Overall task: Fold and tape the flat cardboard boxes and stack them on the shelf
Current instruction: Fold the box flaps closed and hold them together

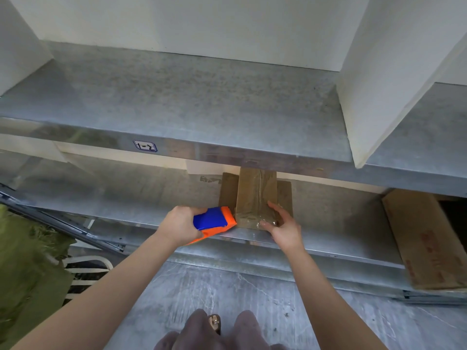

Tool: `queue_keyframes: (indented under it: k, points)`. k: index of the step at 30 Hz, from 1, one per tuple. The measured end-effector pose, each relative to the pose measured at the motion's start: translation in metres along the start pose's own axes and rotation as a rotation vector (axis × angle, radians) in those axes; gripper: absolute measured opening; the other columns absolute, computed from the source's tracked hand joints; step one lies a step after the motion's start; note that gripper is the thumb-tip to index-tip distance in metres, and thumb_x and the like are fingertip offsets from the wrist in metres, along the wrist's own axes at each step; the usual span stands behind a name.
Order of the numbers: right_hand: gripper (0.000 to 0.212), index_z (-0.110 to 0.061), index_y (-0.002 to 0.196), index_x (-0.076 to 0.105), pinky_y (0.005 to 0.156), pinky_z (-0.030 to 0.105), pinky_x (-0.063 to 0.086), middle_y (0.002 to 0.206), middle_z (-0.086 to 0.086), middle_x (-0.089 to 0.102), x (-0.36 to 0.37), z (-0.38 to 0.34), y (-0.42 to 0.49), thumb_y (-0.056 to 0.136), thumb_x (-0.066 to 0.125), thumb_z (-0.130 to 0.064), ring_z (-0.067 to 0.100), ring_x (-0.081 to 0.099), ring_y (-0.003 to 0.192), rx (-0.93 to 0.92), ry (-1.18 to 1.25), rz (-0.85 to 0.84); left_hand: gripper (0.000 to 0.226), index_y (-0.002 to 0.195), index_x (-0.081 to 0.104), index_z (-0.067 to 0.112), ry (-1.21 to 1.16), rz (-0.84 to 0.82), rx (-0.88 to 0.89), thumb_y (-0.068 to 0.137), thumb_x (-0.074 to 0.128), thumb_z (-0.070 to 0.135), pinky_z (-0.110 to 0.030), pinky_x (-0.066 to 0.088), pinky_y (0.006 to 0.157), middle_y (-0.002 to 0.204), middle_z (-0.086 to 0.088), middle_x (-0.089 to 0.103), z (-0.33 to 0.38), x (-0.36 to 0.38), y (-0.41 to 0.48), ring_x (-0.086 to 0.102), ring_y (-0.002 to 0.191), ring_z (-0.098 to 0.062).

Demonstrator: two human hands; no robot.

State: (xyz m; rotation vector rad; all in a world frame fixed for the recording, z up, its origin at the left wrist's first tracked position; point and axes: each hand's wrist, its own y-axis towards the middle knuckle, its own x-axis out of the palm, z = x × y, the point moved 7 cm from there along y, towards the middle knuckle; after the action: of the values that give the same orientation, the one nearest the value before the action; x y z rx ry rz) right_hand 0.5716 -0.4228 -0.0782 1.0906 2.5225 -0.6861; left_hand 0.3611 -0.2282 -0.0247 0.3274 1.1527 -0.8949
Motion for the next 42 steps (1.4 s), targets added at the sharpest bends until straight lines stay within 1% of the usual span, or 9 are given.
queue_keyframes:
  k: [6,10,14,18,24,31,37,40,42]
  points:
    - [0.067,-0.050,0.129,0.048,0.089,0.044,0.057,0.124,-0.023,0.052,0.000,0.002,0.000,0.074,0.082,-0.029,0.015,0.054,0.121,0.020,0.063,0.002,0.067,0.132,0.057,0.029,-0.027,-0.059,0.023,0.069,0.077,0.034,-0.022,0.042,0.075,0.114,0.000,0.067,-0.006,-0.001,-0.001,0.060,0.102,-0.019]
    - [0.069,-0.047,0.131,0.050,0.092,0.045,0.055,0.135,-0.014,0.052,-0.001,0.007,0.002,0.075,0.083,-0.025,0.016,0.050,0.128,0.059,0.115,-0.011,0.055,0.121,0.064,0.027,0.084,-0.088,0.054,0.069,0.079,0.038,-0.029,0.047,0.081,0.109,-0.005,0.068,-0.042,-0.026,-0.001,0.061,0.104,-0.026]
    - [0.068,-0.044,0.132,0.050,0.076,0.036,0.061,0.142,-0.006,0.050,0.002,0.009,0.002,0.076,0.082,-0.021,0.017,0.050,0.128,0.096,0.147,-0.017,0.065,0.130,0.060,0.025,0.060,-0.130,0.056,0.070,0.083,0.030,-0.030,0.044,0.093,0.128,-0.003,0.058,-0.077,-0.046,-0.002,0.055,0.116,-0.023]
    - [0.069,-0.044,0.132,0.050,0.069,0.030,0.060,0.143,-0.007,0.048,0.002,0.010,0.003,0.076,0.082,-0.020,0.017,0.049,0.128,0.119,0.175,-0.027,0.062,0.132,0.058,0.027,-0.007,-0.169,0.124,0.075,0.080,0.024,-0.026,0.041,0.093,0.124,0.000,0.056,-0.070,-0.043,0.012,0.055,0.111,-0.018]
    - [0.067,-0.045,0.131,0.049,0.088,0.043,0.057,0.137,-0.013,0.051,0.003,0.004,0.001,0.076,0.081,-0.024,0.017,0.052,0.126,0.078,0.121,-0.006,0.055,0.133,0.056,0.029,0.059,-0.236,0.120,0.081,0.072,0.020,-0.027,0.034,0.103,0.126,-0.003,0.054,-0.070,-0.035,0.040,0.050,0.119,-0.020]
    - [0.067,-0.045,0.138,0.040,0.095,0.020,0.038,0.136,-0.015,0.052,-0.001,-0.010,-0.006,0.082,0.075,-0.032,0.012,0.048,0.129,-0.018,-0.009,-0.036,0.060,0.138,0.047,0.028,0.308,-0.102,0.201,0.084,0.065,0.047,-0.039,0.010,0.119,0.151,0.003,0.036,-0.051,-0.034,0.035,0.018,0.146,-0.024]
    - [0.063,-0.033,0.141,0.044,0.098,0.025,0.042,0.138,-0.006,0.055,-0.013,-0.012,-0.016,0.085,0.072,-0.033,0.016,0.053,0.125,-0.081,-0.061,0.031,0.064,0.146,0.036,0.030,0.154,-0.057,0.365,0.089,0.062,0.041,-0.035,0.012,0.119,0.155,0.005,0.030,0.020,-0.011,0.019,0.018,0.146,-0.020]
    - [0.059,-0.026,0.139,0.049,0.095,0.024,0.045,0.129,-0.006,0.061,-0.017,-0.006,-0.023,0.086,0.073,-0.034,0.014,0.059,0.115,-0.076,-0.057,0.069,0.067,0.150,0.028,0.033,-0.109,-0.096,0.269,0.091,0.060,0.040,-0.029,0.032,0.110,0.153,0.001,0.033,0.046,0.013,0.013,0.035,0.138,-0.020]
    - [0.058,-0.024,0.138,0.051,0.091,0.019,0.046,0.122,-0.005,0.066,-0.016,-0.002,-0.025,0.085,0.074,-0.029,0.013,0.063,0.108,-0.060,-0.029,0.061,0.070,0.152,0.024,0.028,-0.189,-0.118,0.200,0.093,0.059,0.038,-0.028,0.032,0.109,0.153,-0.003,0.034,0.057,0.033,0.014,0.037,0.138,-0.021]
